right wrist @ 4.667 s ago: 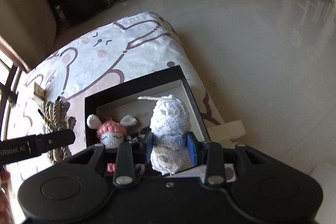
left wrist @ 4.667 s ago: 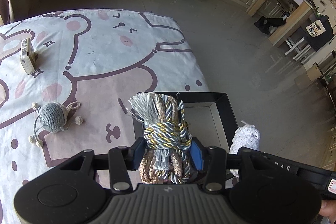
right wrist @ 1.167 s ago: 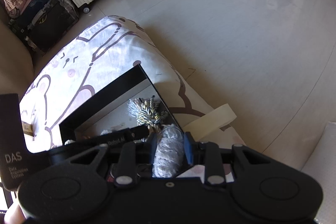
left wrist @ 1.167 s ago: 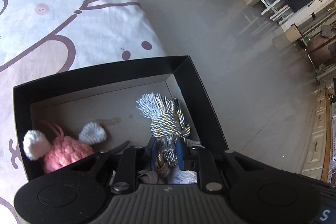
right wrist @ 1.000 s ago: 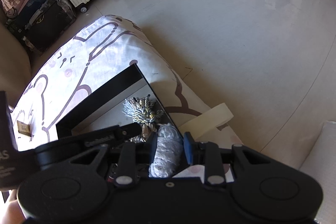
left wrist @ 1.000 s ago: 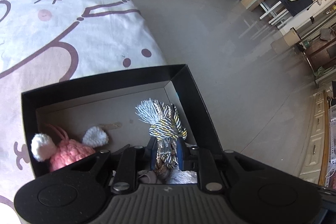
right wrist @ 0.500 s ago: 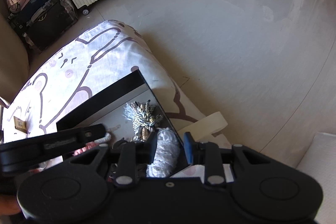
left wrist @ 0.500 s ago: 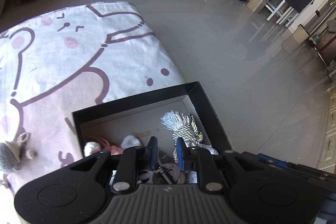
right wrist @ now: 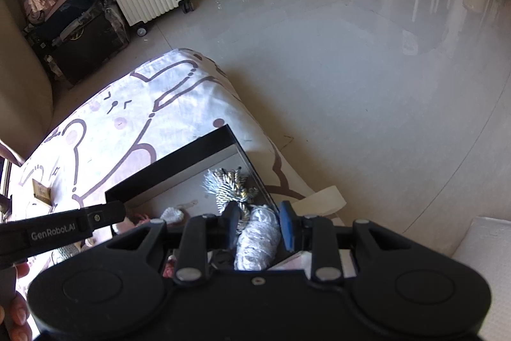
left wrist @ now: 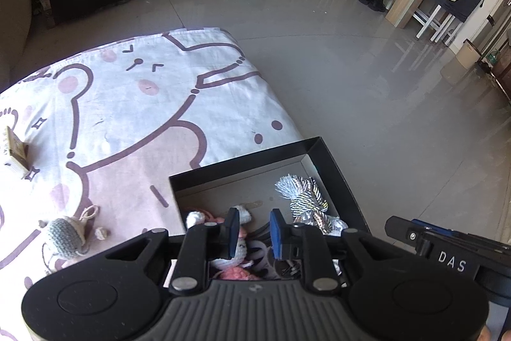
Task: Organize objects
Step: 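Open both grippers to release the toys inside the black box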
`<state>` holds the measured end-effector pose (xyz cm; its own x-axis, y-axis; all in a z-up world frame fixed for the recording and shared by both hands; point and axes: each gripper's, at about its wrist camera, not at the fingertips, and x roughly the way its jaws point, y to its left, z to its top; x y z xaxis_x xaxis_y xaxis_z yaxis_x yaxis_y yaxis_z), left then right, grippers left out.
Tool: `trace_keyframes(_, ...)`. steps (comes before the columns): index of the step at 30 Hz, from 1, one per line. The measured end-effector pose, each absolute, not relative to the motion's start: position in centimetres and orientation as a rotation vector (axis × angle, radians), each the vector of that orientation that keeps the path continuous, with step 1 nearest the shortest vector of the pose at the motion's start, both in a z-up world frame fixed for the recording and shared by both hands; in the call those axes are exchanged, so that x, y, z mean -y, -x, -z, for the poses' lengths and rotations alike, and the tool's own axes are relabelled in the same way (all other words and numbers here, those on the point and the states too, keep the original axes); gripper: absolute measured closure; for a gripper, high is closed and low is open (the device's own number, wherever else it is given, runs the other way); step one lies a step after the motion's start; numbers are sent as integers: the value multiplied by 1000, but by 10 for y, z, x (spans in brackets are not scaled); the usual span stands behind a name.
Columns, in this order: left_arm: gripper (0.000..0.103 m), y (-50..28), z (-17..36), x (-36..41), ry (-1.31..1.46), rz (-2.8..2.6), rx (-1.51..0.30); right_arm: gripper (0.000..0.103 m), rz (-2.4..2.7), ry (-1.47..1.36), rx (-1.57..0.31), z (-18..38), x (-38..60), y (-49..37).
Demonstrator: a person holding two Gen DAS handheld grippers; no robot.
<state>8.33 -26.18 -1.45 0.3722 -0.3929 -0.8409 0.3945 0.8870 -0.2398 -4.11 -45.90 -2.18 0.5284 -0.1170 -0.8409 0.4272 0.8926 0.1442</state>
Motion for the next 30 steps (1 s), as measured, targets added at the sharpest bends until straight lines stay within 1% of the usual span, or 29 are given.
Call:
trace_keyframes(5, 79, -76, 5, 247, -9, 479, -1069, 73, 324, -336, -962, 16, 451, 45)
trace_keyframes(9, 70, -71, 0, 237, -20, 460, -1071, 72, 320, -319, -959, 11, 445, 48)
trace_keyframes(11, 68, -68, -2, 234, -37, 449, -1068, 70, 316, -308, -956, 8, 440, 50)
trace_keyframes(13, 61, -65, -4, 229, -59, 431, -1060, 69, 313, -297, -954, 6, 437, 51)
trace_keyframes(15, 45, -62, -4, 225, -75, 416, -1058, 67, 311, -281, -951, 3, 433, 52)
trace_keyframes(16, 41, -60, -4, 223, -80, 409, -1057, 66, 310, -273, -951, 2, 431, 53)
trace_keyframes(17, 33, -59, -4, 221, -84, 403, -1055, 65, 310, -264, -950, 1, 429, 53)
trace_keyframes(18, 27, -58, -5, 218, -86, 393, -1052, 61, 311, -257, -948, 0, 428, 54)
trace_keyframes(19, 25, -58, -5, 216, -88, 386, -1049, 56, 313, -249, -947, 0, 427, 55)
trace_keyframes(21, 18, -56, -6, 213, -88, 378, -1047, 50, 317, -230, -948, -1, 424, 57)
trace_keyframes(23, 14, -55, -6, 210, -92, 376, -1046, 46, 328, -215, -951, -2, 422, 59)
trace_keyframes(26, 6, -53, -7, 209, -104, 372, -1039, 35, 345, -197, -951, -2, 421, 60)
trace_keyframes(27, 4, -51, -6, 208, -109, 371, -1035, 28, 351, -192, -950, -2, 422, 61)
trace_keyframes(28, 3, -50, -6, 208, -112, 369, -1034, 24, 355, -188, -949, -2, 422, 62)
trace_keyframes(30, 1, -50, -4, 208, -117, 367, -1036, 20, 361, -182, -946, -1, 422, 63)
